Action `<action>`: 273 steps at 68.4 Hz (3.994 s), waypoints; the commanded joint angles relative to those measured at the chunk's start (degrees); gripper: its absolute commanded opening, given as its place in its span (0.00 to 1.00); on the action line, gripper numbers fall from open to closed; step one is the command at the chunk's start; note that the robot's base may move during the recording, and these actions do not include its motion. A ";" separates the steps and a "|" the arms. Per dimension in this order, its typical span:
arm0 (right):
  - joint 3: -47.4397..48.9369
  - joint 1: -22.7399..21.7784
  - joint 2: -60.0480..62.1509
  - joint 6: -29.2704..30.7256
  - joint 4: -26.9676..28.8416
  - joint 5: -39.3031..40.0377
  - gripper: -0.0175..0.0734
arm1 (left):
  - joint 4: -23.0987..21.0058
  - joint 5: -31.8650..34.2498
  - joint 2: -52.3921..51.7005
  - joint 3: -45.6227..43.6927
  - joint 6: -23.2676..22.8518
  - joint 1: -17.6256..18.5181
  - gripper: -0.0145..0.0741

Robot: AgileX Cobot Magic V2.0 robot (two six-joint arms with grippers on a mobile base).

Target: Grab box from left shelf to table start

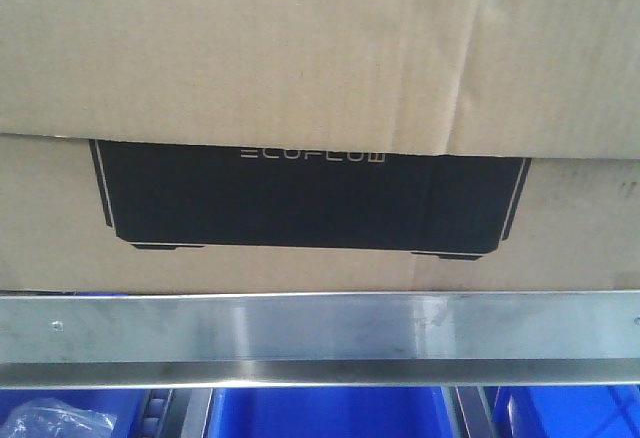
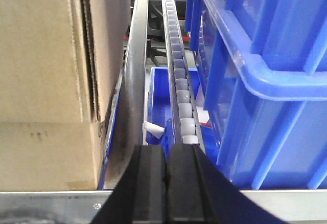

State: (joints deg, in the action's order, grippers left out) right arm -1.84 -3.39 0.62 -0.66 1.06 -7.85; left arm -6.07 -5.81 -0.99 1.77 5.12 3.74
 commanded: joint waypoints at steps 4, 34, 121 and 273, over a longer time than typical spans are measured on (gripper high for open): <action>-0.07 -0.21 0.48 0.29 -0.50 5.27 0.25 | -2.45 13.46 -0.32 -0.30 -0.41 0.40 0.05; -0.07 -0.21 0.48 0.29 -0.50 8.77 0.25 | 2.55 0.54 -0.32 -20.42 -0.04 0.40 0.06; -0.07 -0.21 0.48 0.29 -0.50 8.58 0.25 | -4.68 -40.87 55.09 -74.74 3.43 12.58 0.62; 73.22 3.18 -53.34 7.86 9.93 -48.77 0.85 | 10.36 -60.26 90.16 -101.40 -10.45 12.47 0.62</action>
State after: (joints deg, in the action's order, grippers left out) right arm 65.97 -0.25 -48.85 6.46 10.47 -58.10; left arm 3.95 -68.96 89.81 -97.84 -4.71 15.98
